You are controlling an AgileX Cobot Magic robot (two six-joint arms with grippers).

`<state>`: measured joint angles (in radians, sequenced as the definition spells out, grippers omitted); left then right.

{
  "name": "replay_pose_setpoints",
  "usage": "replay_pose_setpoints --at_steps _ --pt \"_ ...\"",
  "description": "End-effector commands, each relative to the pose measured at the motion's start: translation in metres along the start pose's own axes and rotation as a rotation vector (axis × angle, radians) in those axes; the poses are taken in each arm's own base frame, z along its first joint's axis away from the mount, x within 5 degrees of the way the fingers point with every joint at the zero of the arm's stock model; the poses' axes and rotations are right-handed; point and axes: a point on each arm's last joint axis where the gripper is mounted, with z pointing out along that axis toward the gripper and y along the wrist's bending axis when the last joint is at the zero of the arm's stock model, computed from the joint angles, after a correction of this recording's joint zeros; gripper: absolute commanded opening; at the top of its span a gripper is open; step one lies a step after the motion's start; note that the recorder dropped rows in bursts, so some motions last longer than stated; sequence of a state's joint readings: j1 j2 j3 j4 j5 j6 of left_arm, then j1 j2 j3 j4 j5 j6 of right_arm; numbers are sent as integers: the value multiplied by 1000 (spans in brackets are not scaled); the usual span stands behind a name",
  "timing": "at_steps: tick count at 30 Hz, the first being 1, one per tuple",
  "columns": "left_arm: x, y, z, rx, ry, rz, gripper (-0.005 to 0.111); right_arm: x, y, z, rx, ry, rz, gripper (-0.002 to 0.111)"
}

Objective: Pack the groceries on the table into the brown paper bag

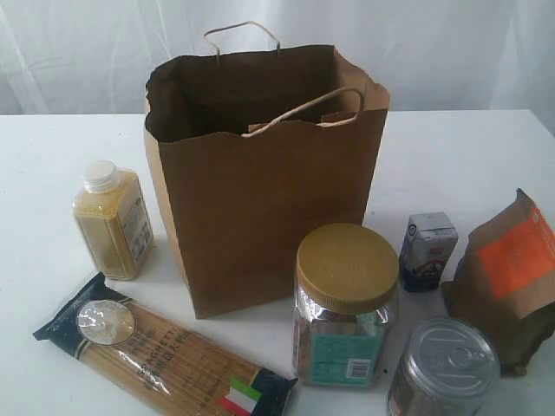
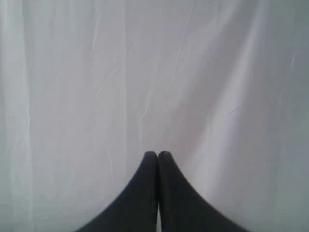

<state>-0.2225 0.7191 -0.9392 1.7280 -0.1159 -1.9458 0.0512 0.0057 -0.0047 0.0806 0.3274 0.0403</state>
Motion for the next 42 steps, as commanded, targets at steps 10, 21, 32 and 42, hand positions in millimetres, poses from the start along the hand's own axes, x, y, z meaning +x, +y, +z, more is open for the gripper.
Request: replay_pose_setpoints --at_steps 10,21,32,42 --pt "19 0 -3 22 85 145 0 0 0 0 0 -14 20 0" --pt "87 -5 -25 113 706 273 12 0 0 0 0 -14 20 0" --pt "91 -18 -27 186 834 111 73 0 0 0 0 -14 20 0" --pt "115 -21 -2 158 908 85 75 0 0 0 0 -14 20 0"
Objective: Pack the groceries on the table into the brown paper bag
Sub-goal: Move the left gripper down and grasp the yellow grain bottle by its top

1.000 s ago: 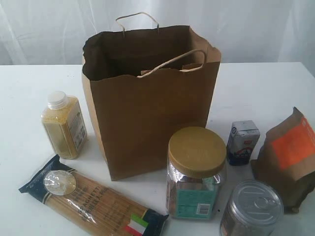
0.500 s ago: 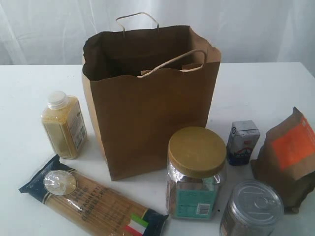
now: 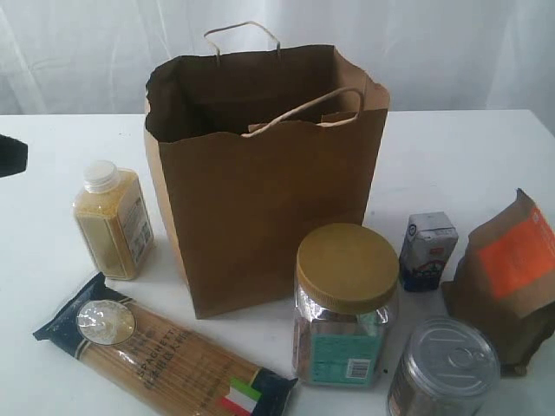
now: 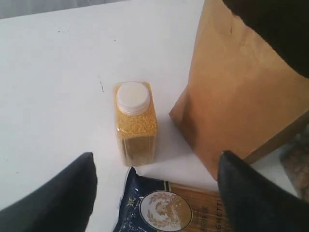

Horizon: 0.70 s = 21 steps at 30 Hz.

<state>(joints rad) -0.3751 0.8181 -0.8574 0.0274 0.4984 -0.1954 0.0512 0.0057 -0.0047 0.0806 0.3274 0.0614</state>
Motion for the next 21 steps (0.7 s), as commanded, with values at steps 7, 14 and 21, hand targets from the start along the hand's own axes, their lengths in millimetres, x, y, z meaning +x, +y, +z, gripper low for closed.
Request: replay_pose_setpoints --at_steps 7,14,21 --pt "-6 0 36 -12 35 4 94 0 0 0 -1 -14 -1 0" --pt "-8 1 67 -21 56 14 97 0 0 0 -1 -14 -1 0" --pt "-7 3 100 -26 67 -3 97 0 0 0 -1 -14 -1 0"
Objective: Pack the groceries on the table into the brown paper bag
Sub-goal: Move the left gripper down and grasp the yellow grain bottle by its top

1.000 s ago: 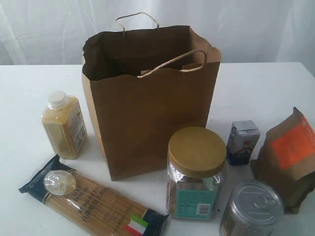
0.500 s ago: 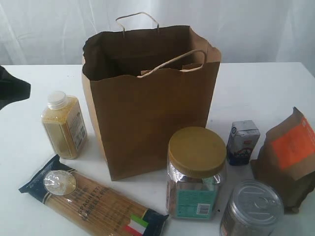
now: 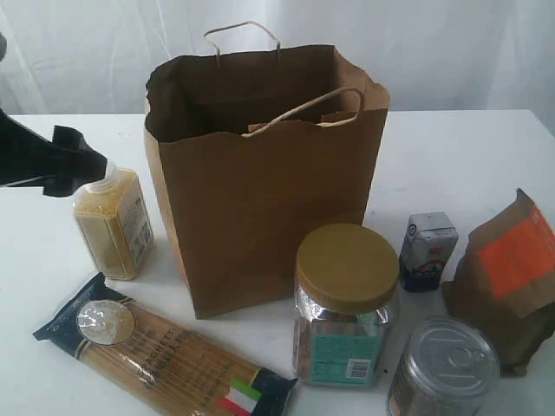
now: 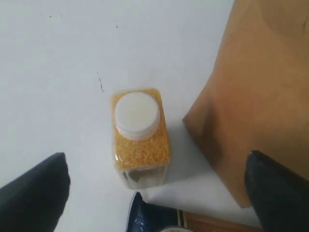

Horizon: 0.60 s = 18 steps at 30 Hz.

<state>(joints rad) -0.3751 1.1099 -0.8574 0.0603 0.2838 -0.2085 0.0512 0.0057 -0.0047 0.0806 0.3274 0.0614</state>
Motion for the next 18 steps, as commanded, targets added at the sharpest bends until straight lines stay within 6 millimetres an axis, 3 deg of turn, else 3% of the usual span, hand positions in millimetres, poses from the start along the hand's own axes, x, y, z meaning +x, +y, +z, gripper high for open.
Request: replay_pose_setpoints --at_steps 1,18 --pt "-2 -2 21 2 -9 -11 97 0 0 0 -1 -14 -1 0" --pt "16 5 94 -27 106 17 97 0 0 0 -1 -14 -1 0"
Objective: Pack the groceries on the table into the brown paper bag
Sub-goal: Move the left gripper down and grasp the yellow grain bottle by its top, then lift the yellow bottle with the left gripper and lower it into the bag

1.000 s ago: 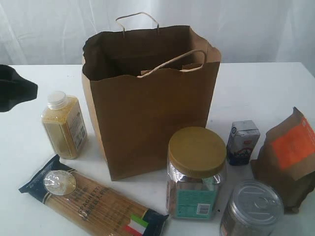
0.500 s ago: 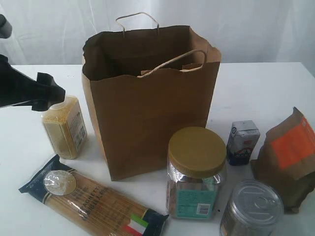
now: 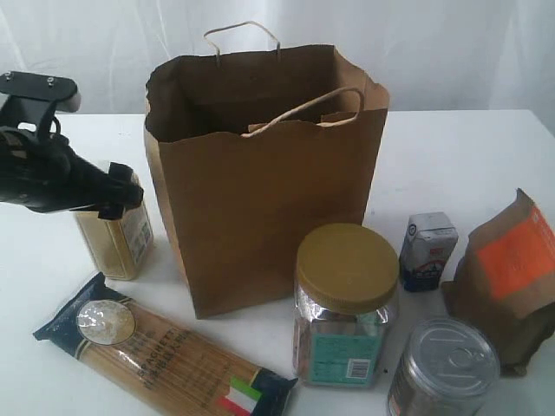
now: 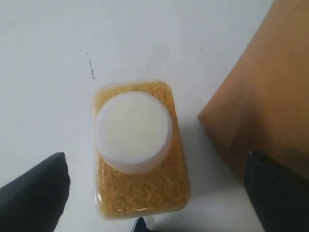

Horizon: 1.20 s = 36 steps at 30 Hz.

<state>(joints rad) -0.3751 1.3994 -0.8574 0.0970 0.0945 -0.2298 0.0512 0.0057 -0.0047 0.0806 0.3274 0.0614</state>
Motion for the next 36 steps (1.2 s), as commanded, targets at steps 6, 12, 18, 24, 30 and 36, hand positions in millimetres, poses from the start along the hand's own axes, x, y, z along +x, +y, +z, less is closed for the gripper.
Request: replay_pose_setpoints --at_steps 6,12,18,24,30,36 --pt "3 13 24 -37 9 9 97 0 0 0 -1 -14 -1 0" --pt "7 14 32 -40 28 6 93 0 0 0 -1 -14 -1 0" --pt "10 15 38 -41 50 8 50 0 0 0 -1 -14 -1 0" --pt "13 15 38 -48 81 44 0 0 0 0 -1 -14 -1 0" --pt "12 13 18 -57 117 31 0 0 0 0 -1 -14 -1 0" --pt "-3 12 -38 -66 7 22 0 0 0 0 -1 -14 -1 0"
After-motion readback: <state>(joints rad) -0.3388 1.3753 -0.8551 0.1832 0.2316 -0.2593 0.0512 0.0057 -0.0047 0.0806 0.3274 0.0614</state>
